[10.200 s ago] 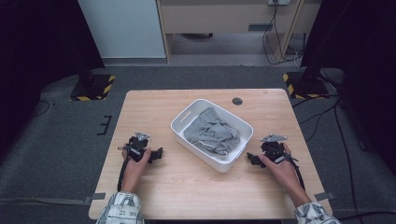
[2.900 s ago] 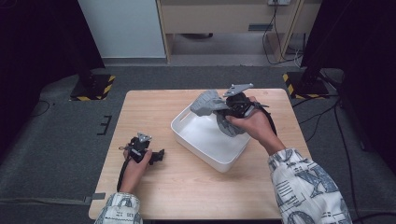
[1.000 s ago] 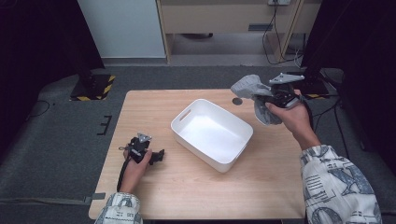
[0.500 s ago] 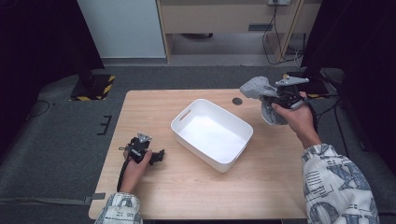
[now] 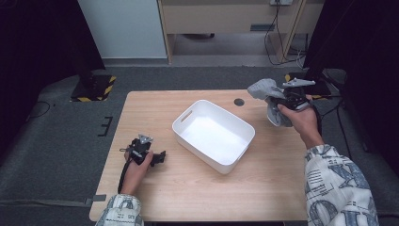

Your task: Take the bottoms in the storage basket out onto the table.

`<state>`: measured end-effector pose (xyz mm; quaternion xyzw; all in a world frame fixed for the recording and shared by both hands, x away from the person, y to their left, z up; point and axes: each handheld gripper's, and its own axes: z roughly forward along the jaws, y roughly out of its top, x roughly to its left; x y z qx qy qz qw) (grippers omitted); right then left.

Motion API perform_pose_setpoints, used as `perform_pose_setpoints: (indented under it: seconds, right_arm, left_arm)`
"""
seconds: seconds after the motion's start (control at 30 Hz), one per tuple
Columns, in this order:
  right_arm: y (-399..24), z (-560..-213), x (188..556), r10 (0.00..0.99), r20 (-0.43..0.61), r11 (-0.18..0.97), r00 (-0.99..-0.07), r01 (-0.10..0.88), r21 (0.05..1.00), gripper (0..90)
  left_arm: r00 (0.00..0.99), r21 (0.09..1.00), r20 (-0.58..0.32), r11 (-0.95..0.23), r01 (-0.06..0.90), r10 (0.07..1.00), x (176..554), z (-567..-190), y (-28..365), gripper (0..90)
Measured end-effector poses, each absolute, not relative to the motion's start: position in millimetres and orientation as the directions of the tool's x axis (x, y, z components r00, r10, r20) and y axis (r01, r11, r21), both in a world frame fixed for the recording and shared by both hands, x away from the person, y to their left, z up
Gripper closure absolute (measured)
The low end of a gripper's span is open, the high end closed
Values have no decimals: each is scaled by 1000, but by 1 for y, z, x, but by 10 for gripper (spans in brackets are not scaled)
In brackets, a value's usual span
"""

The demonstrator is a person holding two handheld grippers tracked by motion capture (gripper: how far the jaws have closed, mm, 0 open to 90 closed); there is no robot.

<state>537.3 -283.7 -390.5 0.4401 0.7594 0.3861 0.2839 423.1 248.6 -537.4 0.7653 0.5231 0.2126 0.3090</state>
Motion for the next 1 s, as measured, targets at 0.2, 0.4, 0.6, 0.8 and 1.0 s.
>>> perform_pose_setpoints:
  seconds: [0.2, 0.4, 0.6, 0.8, 1.0]
  right_arm:
    - [-286, -396, 539, 892, -84, 309, -445, 462, 831, 652]
    - [-288, -404, 540, 895, -78, 308, -440, 480, 822, 649]
    - [-288, -414, 541, 899, -70, 302, -433, 496, 814, 645]
    - [-287, -432, 541, 904, -56, 297, -425, 527, 796, 642]
    - [-287, -445, 541, 902, -49, 304, -429, 550, 778, 636]
  left_arm:
    - [362, 696, 2, -262, 669, 932, 423, -537, 249, 0]
    - [364, 696, 2, -263, 669, 931, 423, -537, 249, 0]
    - [365, 696, 2, -264, 668, 931, 423, -537, 249, 0]
    - [365, 696, 2, -263, 668, 931, 423, -537, 249, 0]
    - [365, 696, 2, -263, 668, 931, 423, -537, 249, 0]
